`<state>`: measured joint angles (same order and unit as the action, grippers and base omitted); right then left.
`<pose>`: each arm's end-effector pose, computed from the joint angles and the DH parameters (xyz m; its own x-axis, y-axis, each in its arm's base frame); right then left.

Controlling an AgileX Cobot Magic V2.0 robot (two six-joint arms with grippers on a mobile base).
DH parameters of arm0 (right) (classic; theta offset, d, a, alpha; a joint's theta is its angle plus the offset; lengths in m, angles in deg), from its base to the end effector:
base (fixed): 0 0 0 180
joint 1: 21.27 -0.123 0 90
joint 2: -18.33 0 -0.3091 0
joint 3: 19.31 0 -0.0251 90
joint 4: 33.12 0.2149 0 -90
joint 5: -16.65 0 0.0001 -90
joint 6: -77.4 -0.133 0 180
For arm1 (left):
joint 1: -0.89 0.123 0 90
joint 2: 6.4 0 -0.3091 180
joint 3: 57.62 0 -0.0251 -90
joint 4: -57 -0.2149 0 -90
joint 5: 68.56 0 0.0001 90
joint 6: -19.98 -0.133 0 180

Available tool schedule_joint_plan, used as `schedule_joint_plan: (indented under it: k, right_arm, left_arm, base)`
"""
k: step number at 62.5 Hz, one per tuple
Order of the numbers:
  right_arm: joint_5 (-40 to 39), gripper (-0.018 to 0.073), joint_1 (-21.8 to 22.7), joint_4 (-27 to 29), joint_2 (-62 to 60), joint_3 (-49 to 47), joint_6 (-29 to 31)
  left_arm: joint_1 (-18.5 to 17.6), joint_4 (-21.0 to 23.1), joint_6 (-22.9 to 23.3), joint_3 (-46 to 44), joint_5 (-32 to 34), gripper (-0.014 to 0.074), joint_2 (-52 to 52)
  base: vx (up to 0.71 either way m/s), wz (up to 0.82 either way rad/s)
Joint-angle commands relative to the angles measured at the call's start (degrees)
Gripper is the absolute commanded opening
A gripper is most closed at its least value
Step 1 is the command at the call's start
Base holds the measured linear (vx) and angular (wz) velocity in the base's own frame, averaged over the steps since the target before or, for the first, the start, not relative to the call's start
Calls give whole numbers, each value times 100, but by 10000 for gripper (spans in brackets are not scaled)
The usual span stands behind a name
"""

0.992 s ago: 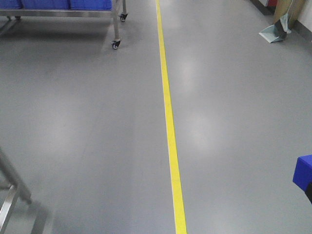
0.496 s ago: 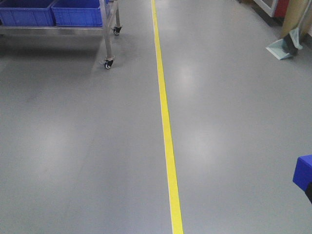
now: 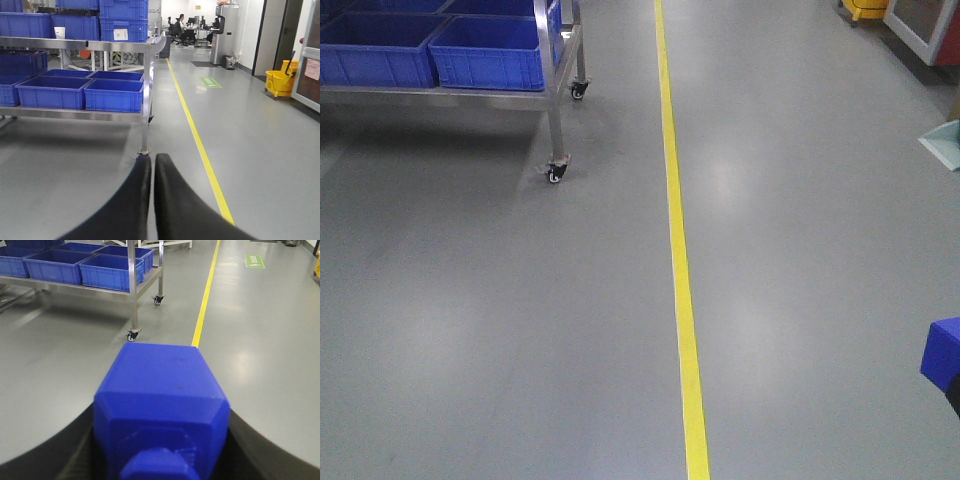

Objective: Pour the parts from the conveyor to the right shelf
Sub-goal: 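Drive down the aisle between the blue-bin shelves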

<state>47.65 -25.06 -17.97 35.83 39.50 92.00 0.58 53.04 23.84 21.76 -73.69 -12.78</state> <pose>0.0332 0.0202 0.2538 -0.2768 -0.0449 -0.9599 -0.2018 0.9793 0.0124 0.0383 0.0006 0.1961 -0.0153 0.0016 -0.9999 -0.0007 1.0000 0.0016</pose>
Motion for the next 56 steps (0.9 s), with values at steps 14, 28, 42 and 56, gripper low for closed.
schedule_joint_plan:
  k: [14, 28, 42, 56]
  right_arm:
    - [-423, -6, 8, 50, 63, -150, 27]
    - [-429, -6, 8, 50, 86, -150, 27]
    - [-426, -6, 8, 65, 111, -150, 27]
    - [-406, -6, 8, 66, 111, -150, 27]
  left_arm:
    - [1, 9, 24, 176, 446, -6, 71]
    - [1, 9, 24, 176, 446, -6, 71]
    - [1, 9, 24, 176, 446, -6, 71]
    - [1, 9, 24, 176, 446, -6, 71]
  base:
    - [75, -1]
    - [73, -4]
    - [70, 3]
    - [68, 12]
